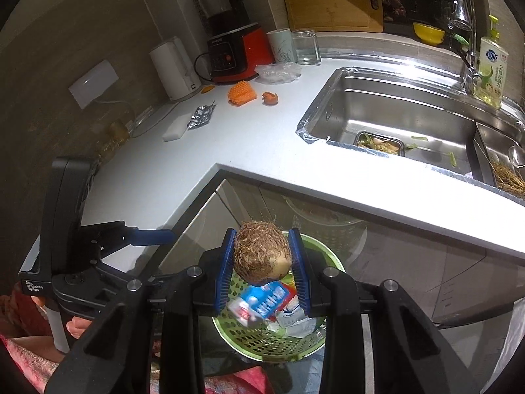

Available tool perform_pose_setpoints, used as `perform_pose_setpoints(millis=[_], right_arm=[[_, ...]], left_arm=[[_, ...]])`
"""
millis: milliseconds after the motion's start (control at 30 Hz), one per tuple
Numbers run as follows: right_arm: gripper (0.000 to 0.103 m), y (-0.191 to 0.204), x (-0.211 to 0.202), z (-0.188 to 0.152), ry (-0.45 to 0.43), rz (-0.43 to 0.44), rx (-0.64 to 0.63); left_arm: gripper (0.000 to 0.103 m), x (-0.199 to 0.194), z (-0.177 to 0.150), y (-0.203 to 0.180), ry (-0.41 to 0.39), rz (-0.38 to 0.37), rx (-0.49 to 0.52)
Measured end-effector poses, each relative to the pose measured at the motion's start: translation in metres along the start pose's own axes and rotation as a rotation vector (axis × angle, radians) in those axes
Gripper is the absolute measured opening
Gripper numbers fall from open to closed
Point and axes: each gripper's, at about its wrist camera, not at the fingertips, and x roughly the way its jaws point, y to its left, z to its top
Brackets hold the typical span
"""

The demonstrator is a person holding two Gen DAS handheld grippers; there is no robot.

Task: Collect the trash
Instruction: 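Carry carton and taro root over the green basket and open both tools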

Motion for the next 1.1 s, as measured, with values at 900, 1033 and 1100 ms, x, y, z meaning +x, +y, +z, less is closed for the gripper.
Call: perform_pose_setpoints(millis=[900,1033,1100], right_arm=[[0.033,0.001,0.070,-0.039,0.179,-0.010,-0.014],[0.033,-0.001,0.092,-0.054,0.228,0.000,0.001],[0.033,0.000,0.098,-0.057,0.240,-0.001,-0.001]], left_arm=[[0.091,-0.023,-0.008,0.034,-0.057,0.113,-0.059],[0.090,-0.023,-0.009,0.039,-0.054,0.123,-0.071],[0.091,-0.022,-0.010,0.041,-0.053,0.129,-0.075]])
